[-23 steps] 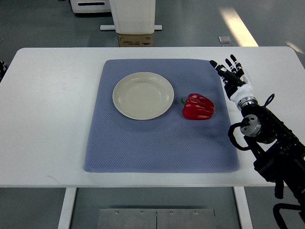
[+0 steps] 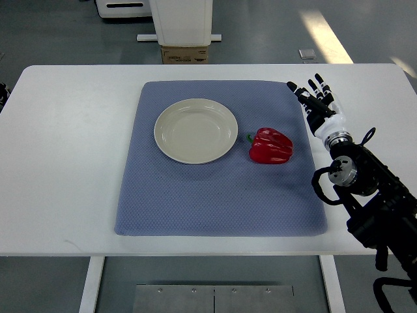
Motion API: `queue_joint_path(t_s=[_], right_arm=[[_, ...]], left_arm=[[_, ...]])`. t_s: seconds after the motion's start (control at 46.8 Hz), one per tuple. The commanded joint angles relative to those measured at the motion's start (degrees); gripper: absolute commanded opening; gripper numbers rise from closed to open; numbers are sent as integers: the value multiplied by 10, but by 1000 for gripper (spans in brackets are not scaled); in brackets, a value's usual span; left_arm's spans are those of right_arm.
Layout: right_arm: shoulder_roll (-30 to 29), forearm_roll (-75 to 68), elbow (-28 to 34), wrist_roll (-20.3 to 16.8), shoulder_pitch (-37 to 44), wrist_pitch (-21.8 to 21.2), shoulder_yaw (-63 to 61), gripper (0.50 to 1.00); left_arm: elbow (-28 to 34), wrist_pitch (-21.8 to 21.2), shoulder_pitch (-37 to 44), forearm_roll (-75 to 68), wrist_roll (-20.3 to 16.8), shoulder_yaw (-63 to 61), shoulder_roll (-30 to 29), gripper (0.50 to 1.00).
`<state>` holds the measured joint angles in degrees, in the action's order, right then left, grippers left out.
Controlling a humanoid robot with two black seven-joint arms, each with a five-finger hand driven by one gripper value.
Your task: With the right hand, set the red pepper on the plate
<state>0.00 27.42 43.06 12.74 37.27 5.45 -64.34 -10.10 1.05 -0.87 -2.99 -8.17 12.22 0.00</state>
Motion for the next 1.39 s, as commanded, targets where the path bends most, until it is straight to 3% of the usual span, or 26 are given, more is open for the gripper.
queue_joint_path(t_s=[0.0,1.368], right_arm=[[0,0,0,0,1,0,0,1000],[0,-20,-3,11,8,0,7,1000]], left_arm=[[0,0,1,0,0,0,0,1000],[0,0,1,0,0,0,0,1000]])
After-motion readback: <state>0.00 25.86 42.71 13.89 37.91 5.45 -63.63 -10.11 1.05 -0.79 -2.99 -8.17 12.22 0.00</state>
